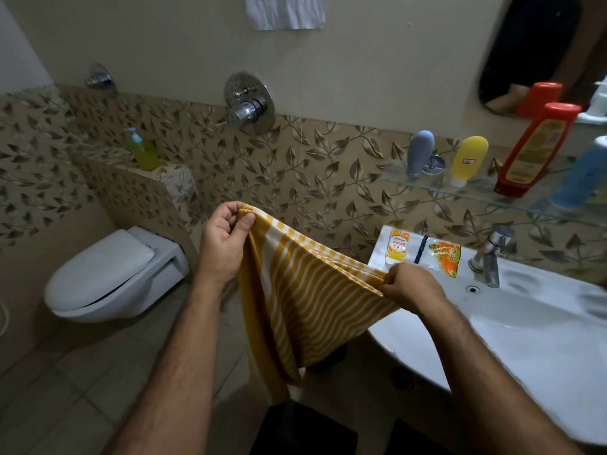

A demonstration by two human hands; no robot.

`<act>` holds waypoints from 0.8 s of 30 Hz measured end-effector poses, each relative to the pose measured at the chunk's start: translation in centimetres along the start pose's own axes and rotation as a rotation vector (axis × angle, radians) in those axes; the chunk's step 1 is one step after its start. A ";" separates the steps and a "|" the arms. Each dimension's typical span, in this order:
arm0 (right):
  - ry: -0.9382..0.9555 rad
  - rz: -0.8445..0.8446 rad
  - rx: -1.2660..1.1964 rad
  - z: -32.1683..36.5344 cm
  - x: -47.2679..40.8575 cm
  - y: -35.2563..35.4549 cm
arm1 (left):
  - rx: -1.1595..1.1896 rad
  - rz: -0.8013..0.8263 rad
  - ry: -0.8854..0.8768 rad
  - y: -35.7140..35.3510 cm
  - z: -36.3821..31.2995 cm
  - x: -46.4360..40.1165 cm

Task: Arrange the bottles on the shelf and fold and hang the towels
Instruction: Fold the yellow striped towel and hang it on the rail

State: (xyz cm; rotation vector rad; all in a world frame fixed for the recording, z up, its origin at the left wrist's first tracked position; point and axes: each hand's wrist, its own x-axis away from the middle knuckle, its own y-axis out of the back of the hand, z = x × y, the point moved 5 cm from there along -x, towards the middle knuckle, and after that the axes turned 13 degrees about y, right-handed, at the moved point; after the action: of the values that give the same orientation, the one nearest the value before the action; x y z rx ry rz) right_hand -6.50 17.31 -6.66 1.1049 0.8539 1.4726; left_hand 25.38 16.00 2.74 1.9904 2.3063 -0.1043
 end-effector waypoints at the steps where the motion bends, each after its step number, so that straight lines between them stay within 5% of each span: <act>1: -0.035 -0.036 0.017 -0.1 0.1 0.2 | -0.001 0.001 -0.002 -0.1 -0.2 0.1; 6: -0.141 -0.202 0.024 -0.9 -0.1 0.3 | -0.003 0.004 -0.020 -0.4 -0.8 0.7; 10: -0.182 -0.301 -0.431 -2.0 -0.4 -0.4 | -0.003 -0.002 -0.040 -0.1 -1.0 1.1; 13: -0.204 -0.331 -0.492 -2.5 -0.3 -0.3 | -0.002 0.003 -0.052 0.0 -0.8 1.5; 18: -0.244 -0.098 -0.224 -3.3 -0.1 -1.2 | -0.006 -0.054 -0.054 1.3 -0.2 1.5; 21: -0.216 0.157 -0.344 -2.9 0.7 -1.8 | -0.030 -0.094 -0.046 2.6 0.6 1.1; 24: -0.192 0.232 -0.533 -1.7 1.5 -0.3 | -0.077 -0.162 0.001 4.6 2.3 1.2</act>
State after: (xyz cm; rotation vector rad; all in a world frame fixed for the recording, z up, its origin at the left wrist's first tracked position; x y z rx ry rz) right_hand -8.09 18.93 -7.18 0.9356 0.1780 1.6259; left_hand 29.80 17.58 0.37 1.7666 2.4301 -0.0253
